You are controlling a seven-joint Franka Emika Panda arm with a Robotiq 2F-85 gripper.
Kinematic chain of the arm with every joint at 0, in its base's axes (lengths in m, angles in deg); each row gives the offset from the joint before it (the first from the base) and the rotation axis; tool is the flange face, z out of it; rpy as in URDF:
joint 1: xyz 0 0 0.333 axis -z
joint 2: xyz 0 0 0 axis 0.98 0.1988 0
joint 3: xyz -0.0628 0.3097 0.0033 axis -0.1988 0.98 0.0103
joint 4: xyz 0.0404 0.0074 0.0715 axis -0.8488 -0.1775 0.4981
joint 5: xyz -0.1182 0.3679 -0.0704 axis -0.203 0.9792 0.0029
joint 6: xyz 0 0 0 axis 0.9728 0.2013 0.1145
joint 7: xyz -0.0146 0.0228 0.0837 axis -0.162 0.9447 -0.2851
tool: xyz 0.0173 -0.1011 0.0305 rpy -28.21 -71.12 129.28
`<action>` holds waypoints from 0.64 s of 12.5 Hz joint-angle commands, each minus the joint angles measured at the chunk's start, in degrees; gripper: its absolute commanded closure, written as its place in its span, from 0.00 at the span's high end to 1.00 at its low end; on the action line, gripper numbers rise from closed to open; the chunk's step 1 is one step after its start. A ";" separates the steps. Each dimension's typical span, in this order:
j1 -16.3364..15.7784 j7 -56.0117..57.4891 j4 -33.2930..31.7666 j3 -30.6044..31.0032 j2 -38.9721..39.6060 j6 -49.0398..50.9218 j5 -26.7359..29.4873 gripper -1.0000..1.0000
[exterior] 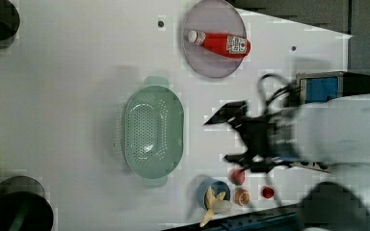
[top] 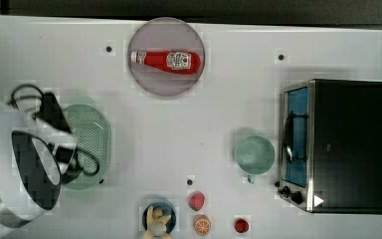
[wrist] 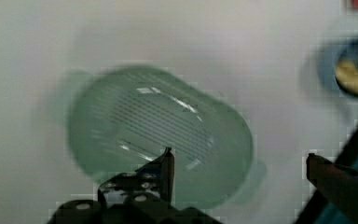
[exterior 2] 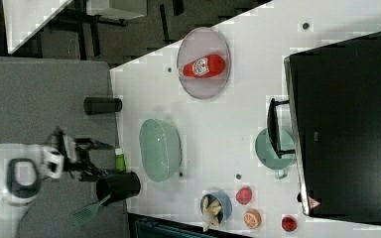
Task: Drag strainer left to right.
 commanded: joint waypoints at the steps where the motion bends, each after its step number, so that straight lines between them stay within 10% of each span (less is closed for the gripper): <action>1: -0.53 -20.84 -1.32 1.18 2.79 -5.73 0.39 1.00; 8: -0.71 -21.65 -12.13 0.65 16.23 -34.17 -2.70 1.00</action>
